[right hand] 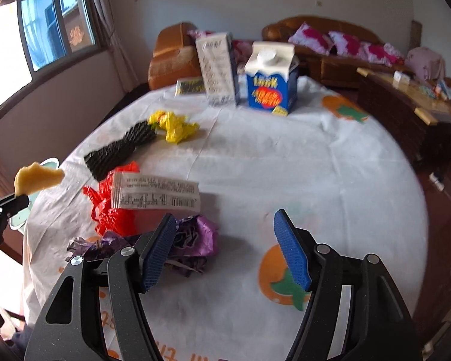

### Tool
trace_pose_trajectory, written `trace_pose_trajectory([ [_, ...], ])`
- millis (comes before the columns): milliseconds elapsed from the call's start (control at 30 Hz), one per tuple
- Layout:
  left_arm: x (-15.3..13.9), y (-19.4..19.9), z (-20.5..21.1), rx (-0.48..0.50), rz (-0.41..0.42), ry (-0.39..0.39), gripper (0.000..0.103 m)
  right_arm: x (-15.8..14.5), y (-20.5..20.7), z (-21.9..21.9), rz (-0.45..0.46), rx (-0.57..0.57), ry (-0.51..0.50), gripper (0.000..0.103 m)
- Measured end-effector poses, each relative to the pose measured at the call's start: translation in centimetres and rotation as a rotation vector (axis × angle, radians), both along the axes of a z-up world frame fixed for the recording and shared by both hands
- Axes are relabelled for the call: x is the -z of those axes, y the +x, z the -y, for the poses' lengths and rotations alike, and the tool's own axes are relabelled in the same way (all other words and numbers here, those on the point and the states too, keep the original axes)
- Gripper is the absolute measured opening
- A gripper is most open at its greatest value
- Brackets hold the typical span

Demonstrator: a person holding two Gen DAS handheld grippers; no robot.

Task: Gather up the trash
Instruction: 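Grasp the yellow sponge with the left gripper while the right grasps the purple wrapper, then carry both items over the teal basin and open the right gripper to drop the purple wrapper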

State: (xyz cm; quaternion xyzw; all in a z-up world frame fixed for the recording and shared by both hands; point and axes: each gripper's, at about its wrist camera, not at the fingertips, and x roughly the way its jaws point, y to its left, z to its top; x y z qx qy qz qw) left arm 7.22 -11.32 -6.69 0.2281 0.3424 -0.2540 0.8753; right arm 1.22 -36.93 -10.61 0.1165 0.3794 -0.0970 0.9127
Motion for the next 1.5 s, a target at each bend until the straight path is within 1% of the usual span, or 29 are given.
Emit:
trace_pose_trajectory([
  [67,0.4,0.3,-1.0,-0.014,-0.012,0.004,0.006,0.5,0.2,0.0,-0.025,-0.02,0.012,0.061],
  [100,0.5,0.3,-1.5,-0.02,-0.016,0.003,0.006,0.9,0.4,-0.1,-0.04,-0.034,0.027,0.055],
  [133,0.6,0.5,-1.7,-0.024,-0.02,0.001,0.006,1.4,0.5,0.0,-0.06,-0.053,0.058,0.045],
  [200,0.7,0.7,-2.1,-0.029,-0.023,-0.002,0.006,2.2,0.7,0.0,-0.083,-0.073,0.103,0.034],
  [267,0.7,0.8,-2.2,-0.03,-0.024,-0.007,0.006,2.0,0.6,-0.2,-0.077,-0.08,0.106,0.026],
  [300,0.7,0.7,-2.2,-0.028,-0.025,-0.009,0.006,1.9,0.6,-0.4,-0.079,-0.087,0.106,0.018],
  [333,0.7,0.7,-2.3,-0.027,-0.024,-0.011,0.006,1.9,0.6,-0.6,-0.081,-0.092,0.102,0.014],
  [400,0.6,0.7,-2.3,-0.025,-0.025,-0.013,0.006,1.7,0.4,-0.9,-0.08,-0.105,0.107,0.011],
  [567,-0.2,0.7,-3.1,-0.035,-0.008,-0.024,0.006,0.3,-1.0,-0.5,-0.021,-0.073,0.146,0.009],
  [733,-1.8,0.8,-4.1,-0.054,0.033,-0.033,0.006,-2.5,-1.9,-0.8,0.064,-0.055,0.17,0.008],
  [867,-2.2,1.0,-5.3,-0.078,0.055,-0.025,0.006,-4.8,-1.6,-1.6,0.131,-0.055,0.176,0.008],
  [1000,-2.1,1.6,-6.6,-0.107,0.065,-0.01,0.006,-6.0,0.2,-2.6,0.158,-0.063,0.181,0.007],
  [1100,-2.0,2.0,-7.7,-0.139,0.093,0.018,0.006,-6.5,2.3,-4.1,0.166,-0.082,0.185,0.007],
  [1200,-1.8,2.7,-8.9,-0.177,0.111,0.041,0.006,-7.0,4.3,-6.2,0.172,-0.115,0.143,0.007],
  [1333,-1.5,3.8,-10.8,-0.222,0.108,0.054,0.006,-7.6,6.7,-9.2,0.179,-0.17,0.091,0.007],
  [1500,-0.6,5.3,-12.9,-0.274,0.102,0.077,0.006,-8.1,10.1,-12.7,0.185,-0.224,0.055,0.007],
])
